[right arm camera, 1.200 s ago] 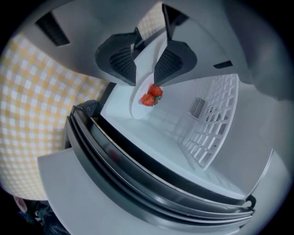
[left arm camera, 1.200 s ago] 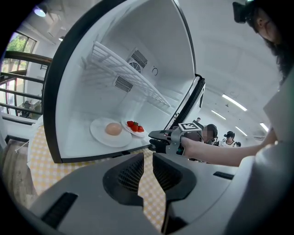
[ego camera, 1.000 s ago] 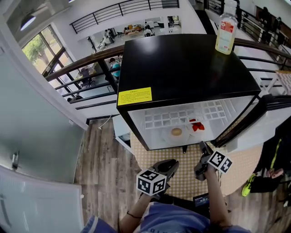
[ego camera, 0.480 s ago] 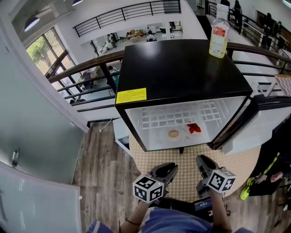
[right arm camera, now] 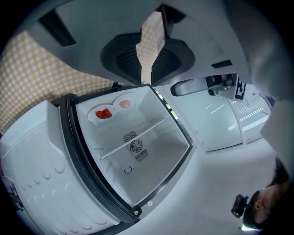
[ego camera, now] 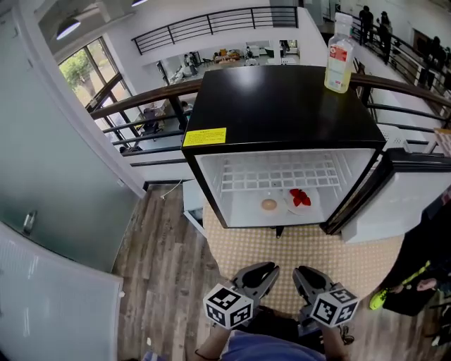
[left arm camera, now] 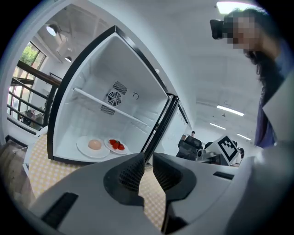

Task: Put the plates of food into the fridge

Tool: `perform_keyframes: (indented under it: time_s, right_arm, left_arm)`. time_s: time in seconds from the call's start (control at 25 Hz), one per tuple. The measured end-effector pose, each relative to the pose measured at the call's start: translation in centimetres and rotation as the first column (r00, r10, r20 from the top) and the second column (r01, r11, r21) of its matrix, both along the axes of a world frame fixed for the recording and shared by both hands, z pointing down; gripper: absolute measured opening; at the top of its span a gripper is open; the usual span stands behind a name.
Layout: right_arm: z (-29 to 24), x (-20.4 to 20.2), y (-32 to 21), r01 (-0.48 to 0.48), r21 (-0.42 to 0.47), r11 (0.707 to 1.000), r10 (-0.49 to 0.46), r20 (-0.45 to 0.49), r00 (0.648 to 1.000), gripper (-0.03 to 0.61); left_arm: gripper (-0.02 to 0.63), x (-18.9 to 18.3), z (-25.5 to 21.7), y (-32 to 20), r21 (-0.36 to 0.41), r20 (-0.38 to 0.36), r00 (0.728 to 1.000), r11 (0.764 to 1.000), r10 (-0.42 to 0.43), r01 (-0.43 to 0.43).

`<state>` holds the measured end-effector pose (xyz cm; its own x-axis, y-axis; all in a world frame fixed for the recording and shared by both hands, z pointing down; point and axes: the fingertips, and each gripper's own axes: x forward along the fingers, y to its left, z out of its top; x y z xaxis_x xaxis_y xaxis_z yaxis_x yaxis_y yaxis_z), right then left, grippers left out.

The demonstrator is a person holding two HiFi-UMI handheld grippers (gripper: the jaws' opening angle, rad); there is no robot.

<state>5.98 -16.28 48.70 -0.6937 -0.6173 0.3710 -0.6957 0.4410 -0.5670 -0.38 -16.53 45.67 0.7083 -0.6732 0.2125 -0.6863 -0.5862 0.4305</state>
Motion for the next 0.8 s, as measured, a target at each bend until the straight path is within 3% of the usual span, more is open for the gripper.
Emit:
perform_keyframes:
  time_s: [0.32, 0.56, 0.8]
  right_arm:
    - [1.1, -0.5, 2.9, 0.108, 0.027, 0.994, -0.106, -0.063, 0.992, 0.069]
    - [0.6, -1.9, 3.4, 0.105, 0.034, 0.994, -0.105, -0.007, 0.994, 0.058]
    - [0.1, -2.6, 4.9, 0.106, 0.070, 0.992, -0.104, -0.036, 0.994, 0.052]
  left_arm:
    - [0.060, -0.2, 0.9, 4.3, -0.029, 0.015, 0.998, 0.997, -0.064, 0.065]
    - [0.060, -0.2, 0.8, 5.6, -0.028, 0.026, 0.997, 0.997, -0.069, 0.070]
    - [0.060, -1.9, -0.3, 7.6, 0.008, 0.050, 0.995, 0.997, -0.081, 0.081]
